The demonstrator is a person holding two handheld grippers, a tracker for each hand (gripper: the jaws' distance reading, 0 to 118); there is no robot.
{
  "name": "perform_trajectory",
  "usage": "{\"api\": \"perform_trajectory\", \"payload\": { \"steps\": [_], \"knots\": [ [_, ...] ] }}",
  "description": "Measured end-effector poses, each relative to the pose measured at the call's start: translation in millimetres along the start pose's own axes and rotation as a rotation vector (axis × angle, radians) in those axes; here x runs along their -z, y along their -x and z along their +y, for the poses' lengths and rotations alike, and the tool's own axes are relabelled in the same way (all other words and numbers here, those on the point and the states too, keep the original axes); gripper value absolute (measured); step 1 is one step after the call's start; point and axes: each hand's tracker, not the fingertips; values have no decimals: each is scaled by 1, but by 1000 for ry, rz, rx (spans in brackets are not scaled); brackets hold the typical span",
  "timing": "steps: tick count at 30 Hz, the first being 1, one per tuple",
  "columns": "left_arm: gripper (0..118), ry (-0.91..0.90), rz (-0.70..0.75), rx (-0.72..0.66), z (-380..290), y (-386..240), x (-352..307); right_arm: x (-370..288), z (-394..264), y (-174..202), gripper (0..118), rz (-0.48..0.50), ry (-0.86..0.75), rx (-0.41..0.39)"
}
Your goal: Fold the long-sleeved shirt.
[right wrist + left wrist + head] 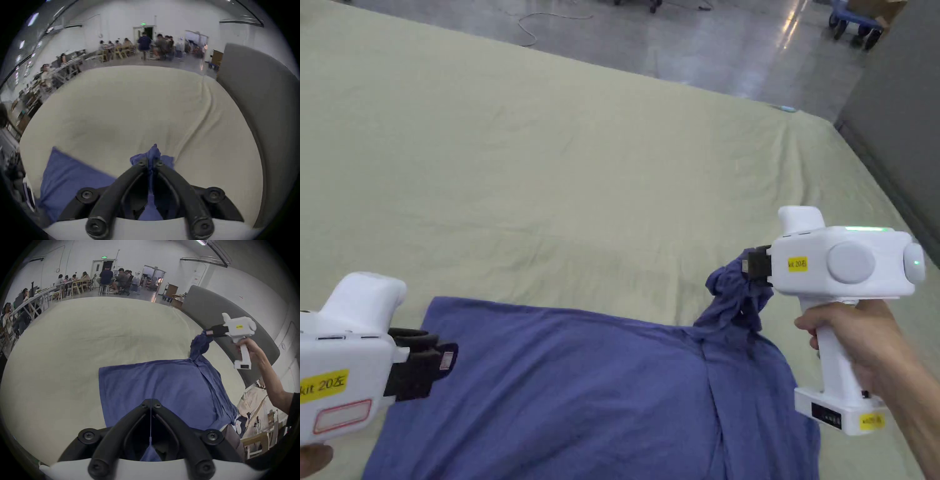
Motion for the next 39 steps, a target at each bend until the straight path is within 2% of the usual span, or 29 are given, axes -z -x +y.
{"api": "perform_trajectory", "payload": {
  "steps": [2, 5, 7, 11, 12, 14, 15, 16, 17, 18, 19, 22, 23, 24, 25, 26, 27, 28, 29, 30, 33, 35, 36, 37, 38, 39],
  "knots": [
    [0, -8, -3, 4, -6, -4, -9, -27, -27, 9, 0, 25, -10, -15],
    [0, -15, -24, 15, -18, -10, -22, -36, -70, 23, 0, 77, 59, -31],
    [0, -10, -34, 11, -23, -13, -26, -29, -104, 37, 0, 80, 148, -24],
    [0, -4, -26, 15, -35, -21, -28, 35, -166, 46, 0, 84, 383, -37],
    [0, -1, -22, 4, -37, -26, -30, 43, -180, 46, 0, 68, 394, -30],
    [0, 3, -33, -10, -42, -26, -33, 30, -178, 41, 5, 69, 268, -25],
    [0, 3, -40, -25, -44, -27, -34, 21, -170, 43, 15, 69, 289, -25],
    [0, 3, -46, -30, -45, -29, -34, 10, -166, 42, 38, 64, 259, -21],
    [0, 0, -52, -32, -46, -31, -35, -7, -162, 39, 83, 69, 200, -35],
    [0, -3, -53, -29, -47, -33, -37, -24, -158, 36, 108, 58, 134, -40],
    [0, -8, -52, -21, -48, -36, -38, -49, -151, 40, 117, 32, 74, -48],
    [0, -17, -53, -12, -47, -42, -35, -92, -145, 32, 115, 1, -56, -51],
    [0, -17, -55, -12, -47, -43, -33, -95, -143, 33, 101, -16, -39, -39],
    [0, -18, -53, -13, -46, -47, -30, -98, -143, 31, 101, -33, -15, -19],
    [0, -18, -44, -12, -46, -49, -27, -100, -145, 30, 91, -38, -4, -10],
    [0, -16, -30, -5, -46, -50, -25, -100, -147, 29, 78, -29, 0, -18],
    [0, -20, -2, 6, -45, -51, -23, -89, -149, 27, 19, -32, 15, -28],
    [0, -27, 38, 26, -43, -53, -21, -91, -151, 25, 0, -29, 8, -37],
    [0, -28, 53, 40, -40, -53, -19, -91, -151, 22, 0, -23, 43, -73],
    [0, -34, 52, 33, -38, -53, -18, -92, -152, 21, 0, -11, 50, -77],
    [0, -34, 71, 13, -18, -37, -7, -79, -156, 27, 0, 14, 40, -35],
    [0, -20, 135, 19, 2, -26, 9, -82, -156, 27, 0, 27, 50, -6],
    [11, -2, 176, 21, 15, -17, 24, -82, -156, 28, 0, 34, 50, -6],
    [40, -6, 223, 17, 24, -10, 37, -82, -156, 28, 0, 38, 50, -7],
    [94, 9, 267, 16, 35, -2, 54, -81, -156, 30, 0, 44, 52, -10],
    [118, 28, 316, 14, 44, 9, 76, -69, -157, 26, 0, 80, 64, -31]
  ]
}}
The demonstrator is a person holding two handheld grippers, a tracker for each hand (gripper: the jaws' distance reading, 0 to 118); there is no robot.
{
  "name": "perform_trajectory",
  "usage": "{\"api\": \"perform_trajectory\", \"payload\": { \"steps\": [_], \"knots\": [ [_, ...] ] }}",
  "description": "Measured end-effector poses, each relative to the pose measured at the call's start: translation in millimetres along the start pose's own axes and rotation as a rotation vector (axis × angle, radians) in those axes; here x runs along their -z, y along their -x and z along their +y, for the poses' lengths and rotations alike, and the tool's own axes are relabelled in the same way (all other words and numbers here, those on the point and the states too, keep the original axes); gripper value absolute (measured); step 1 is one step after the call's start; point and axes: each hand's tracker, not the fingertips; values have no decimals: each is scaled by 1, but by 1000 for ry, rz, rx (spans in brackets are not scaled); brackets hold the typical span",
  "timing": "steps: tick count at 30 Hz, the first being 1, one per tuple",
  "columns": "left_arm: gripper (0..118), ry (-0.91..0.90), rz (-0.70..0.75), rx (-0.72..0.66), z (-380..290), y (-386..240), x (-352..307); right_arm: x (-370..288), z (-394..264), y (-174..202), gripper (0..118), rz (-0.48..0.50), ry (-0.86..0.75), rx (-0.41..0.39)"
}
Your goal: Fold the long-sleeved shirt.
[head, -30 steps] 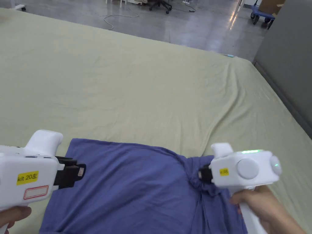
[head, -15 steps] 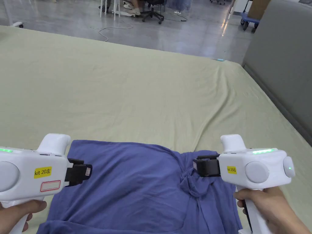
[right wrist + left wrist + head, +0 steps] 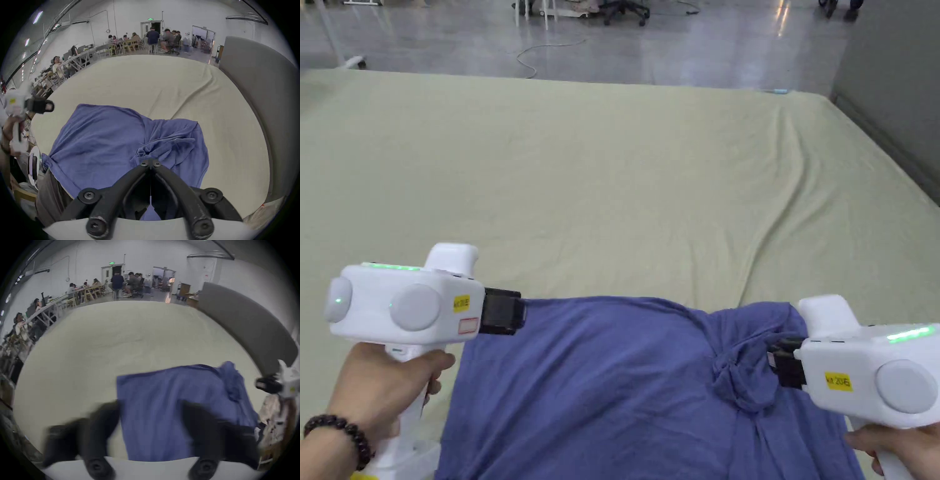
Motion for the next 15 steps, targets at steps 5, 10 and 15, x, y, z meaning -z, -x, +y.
{"api": "perform_trajectory", "payload": {
  "steps": [5, 10, 15],
  "knots": [
    [114, 136, 164, 57, 28, 6, 83, 7, -3, -3, 0, 34, 20, -11],
    [102, 199, 139, 26, 30, 10, 116, 14, 8, -20, 0, -13, 38, 3],
    [30, 246, 49, -13, 27, 10, 133, 34, 50, -53, 0, -34, 14, 64]
  ]
}}
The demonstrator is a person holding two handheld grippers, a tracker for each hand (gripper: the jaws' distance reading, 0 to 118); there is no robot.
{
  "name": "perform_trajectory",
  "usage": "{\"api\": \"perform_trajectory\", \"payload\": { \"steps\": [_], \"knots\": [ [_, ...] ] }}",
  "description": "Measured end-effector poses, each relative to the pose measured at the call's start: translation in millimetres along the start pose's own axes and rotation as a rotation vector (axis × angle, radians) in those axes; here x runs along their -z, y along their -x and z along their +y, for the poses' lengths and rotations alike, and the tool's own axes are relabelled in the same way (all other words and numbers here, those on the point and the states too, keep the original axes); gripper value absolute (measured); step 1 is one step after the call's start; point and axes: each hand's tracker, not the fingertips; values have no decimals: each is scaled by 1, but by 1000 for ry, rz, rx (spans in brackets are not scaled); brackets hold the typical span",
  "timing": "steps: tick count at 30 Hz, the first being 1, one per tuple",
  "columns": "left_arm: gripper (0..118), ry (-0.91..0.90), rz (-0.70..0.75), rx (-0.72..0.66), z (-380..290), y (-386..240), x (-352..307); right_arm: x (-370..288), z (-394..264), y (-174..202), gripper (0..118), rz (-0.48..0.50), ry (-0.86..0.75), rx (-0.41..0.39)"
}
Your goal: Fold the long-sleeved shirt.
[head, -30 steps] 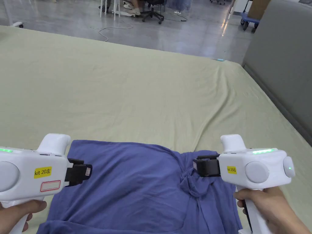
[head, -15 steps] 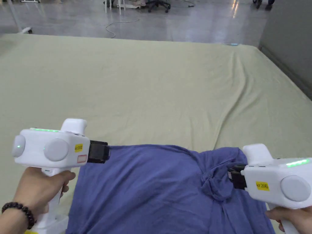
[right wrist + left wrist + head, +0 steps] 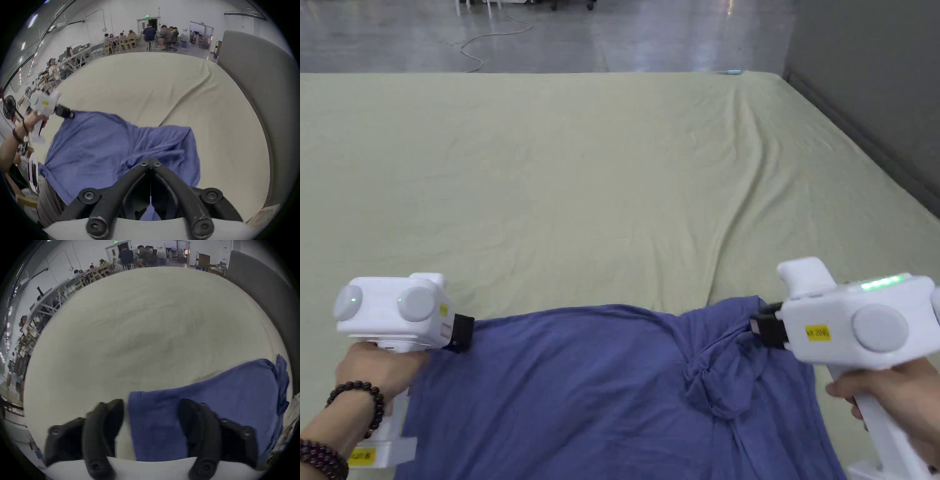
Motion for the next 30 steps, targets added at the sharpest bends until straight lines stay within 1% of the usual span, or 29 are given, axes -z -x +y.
{"api": "perform_trajectory", "payload": {
  "steps": [1, 2, 3, 4, 5, 6, 7, 8, 9, 10, 11, 13, 15, 16, 17, 18, 19, 20, 21, 23, 24, 26, 28, 30],
  "knots": [
    [23, -7, -54, -14, 1, -2, -3, 8, 10, -9, 0, -9, 3, 12],
    [16, -15, -26, 12, 3, -3, -5, 17, 23, -18, 0, -34, 9, 22],
    [3, -29, -7, 63, 3, -9, -9, 27, 34, -25, 0, -78, 21, 33],
    [3, -40, 13, 91, 2, -12, -14, 36, 43, -30, 0, -101, 33, 36],
    [3, -53, -16, 97, 1, -13, -21, 44, 53, -34, 0, -111, 41, 39],
    [3, -67, -52, 93, -2, -16, -31, 55, 61, -40, 11, -114, 47, 52],
    [3, -75, -73, 79, -4, -16, -37, 67, 67, -46, 39, -112, 68, 70],
    [3, -82, -81, 76, -6, -16, -43, 83, 72, -53, 80, -104, 127, 104],
    [3, -90, -86, 82, -7, -17, -48, 90, 74, -54, 86, -108, 188, 123],
    [3, -99, -81, 91, -9, -18, -53, 99, 78, -57, 80, -115, 227, 138],
    [3, -109, -73, 98, -11, -18, -57, 110, 79, -60, 78, -132, 248, 146],
    [3, -117, -79, 101, -14, -14, -63, 126, 82, -64, 78, -133, 255, 143],
    [3, -112, -107, 83, -17, -10, -63, 140, 82, -63, 76, -165, 304, 176],
    [3, -109, -110, 76, -17, -9, -62, 144, 81, -61, 68, -170, 324, 196],
    [3, -106, -104, 76, -18, -7, -62, 146, 78, -57, 35, -148, 339, 220],
    [3, -105, -95, 79, -16, -6, -62, 148, 75, -52, 15, -77, 351, 224],
    [3, -105, -87, 81, -16, -5, -62, 149, 73, -46, 6, -47, 324, 222],
    [3, -103, -89, 79, -16, -3, -61, 147, 74, -39, 5, -110, 315, 187],
    [3, -99, -95, 72, -16, -1, -60, 143, 73, -36, 2, -134, 320, 161],
    [3, -100, -102, 60, -20, 1, -59, 137, 72, -35, 0, -122, 313, 172],
    [3, -98, -102, 55, -21, 2, -60, 130, 72, -36, 0, -118, 303, 201],
    [3, -106, -101, 46, -26, 3, -68, 117, 73, -42, 0, -91, 251, 227],
    [3, -139, -118, 46, -31, 5, -85, 88, 73, -40, 0, -68, 175, 213],
    [3, -174, -133, 48, -38, 7, -110, 47, 68, -36, 0, -17, 97, 196]
  ]
}}
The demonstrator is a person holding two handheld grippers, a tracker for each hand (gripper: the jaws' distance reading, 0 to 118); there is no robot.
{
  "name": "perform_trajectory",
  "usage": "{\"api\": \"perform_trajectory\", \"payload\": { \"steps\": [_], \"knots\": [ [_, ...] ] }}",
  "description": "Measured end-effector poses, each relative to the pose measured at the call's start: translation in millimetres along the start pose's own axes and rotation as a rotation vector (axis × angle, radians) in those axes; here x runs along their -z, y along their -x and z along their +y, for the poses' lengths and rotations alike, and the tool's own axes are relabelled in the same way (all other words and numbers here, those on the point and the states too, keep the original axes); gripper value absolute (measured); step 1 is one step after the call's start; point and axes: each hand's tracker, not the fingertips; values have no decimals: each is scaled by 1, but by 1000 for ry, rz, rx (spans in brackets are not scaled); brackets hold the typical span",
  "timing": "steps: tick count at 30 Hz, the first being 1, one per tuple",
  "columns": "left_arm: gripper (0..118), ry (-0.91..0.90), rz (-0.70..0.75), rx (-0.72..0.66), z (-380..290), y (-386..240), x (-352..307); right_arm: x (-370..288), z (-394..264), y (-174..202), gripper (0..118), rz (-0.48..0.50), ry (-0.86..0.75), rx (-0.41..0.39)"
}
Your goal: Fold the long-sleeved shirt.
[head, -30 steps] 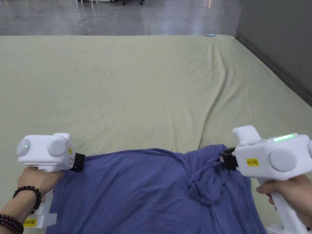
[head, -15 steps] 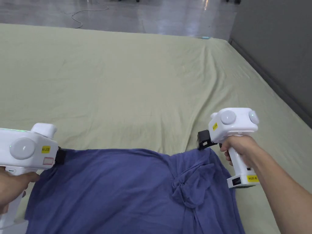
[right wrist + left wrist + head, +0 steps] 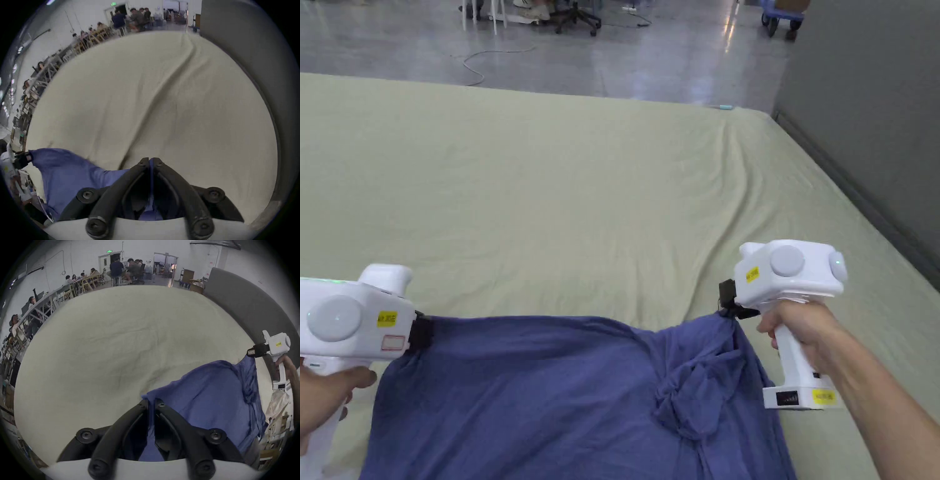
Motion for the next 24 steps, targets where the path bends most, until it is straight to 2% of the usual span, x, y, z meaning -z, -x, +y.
{"api": "perform_trajectory", "payload": {
  "steps": [6, 11, 14, 18, 19, 21, 23, 24],
  "knots": [
    [3, -87, 1, 3, -31, -6, -88, -101, -56, -8, 0, 107, -146, -82],
    [3, -98, -47, 14, -93, -26, -159, -157, -139, -24, 0, 115, -182, -111],
    [3, 23, -64, 43, -135, -8, -149, -159, -193, -30, 0, 105, -104, -151],
    [3, 182, -76, 87, -185, -18, -108, -119, -244, -34, 0, 30, 63, -210],
    [3, 210, -67, 95, -192, -19, -99, -109, -255, -32, 0, 8, 116, -213],
    [3, 269, -56, 141, -200, -22, -77, -89, -269, -32, 0, -9, 198, -273],
    [3, 275, -40, 134, -203, -21, -67, -77, -274, -28, 0, -36, 222, -302],
    [3, 279, -48, 117, -201, -24, -68, -75, -275, -27, 0, -28, 207, -292]
  ]
}}
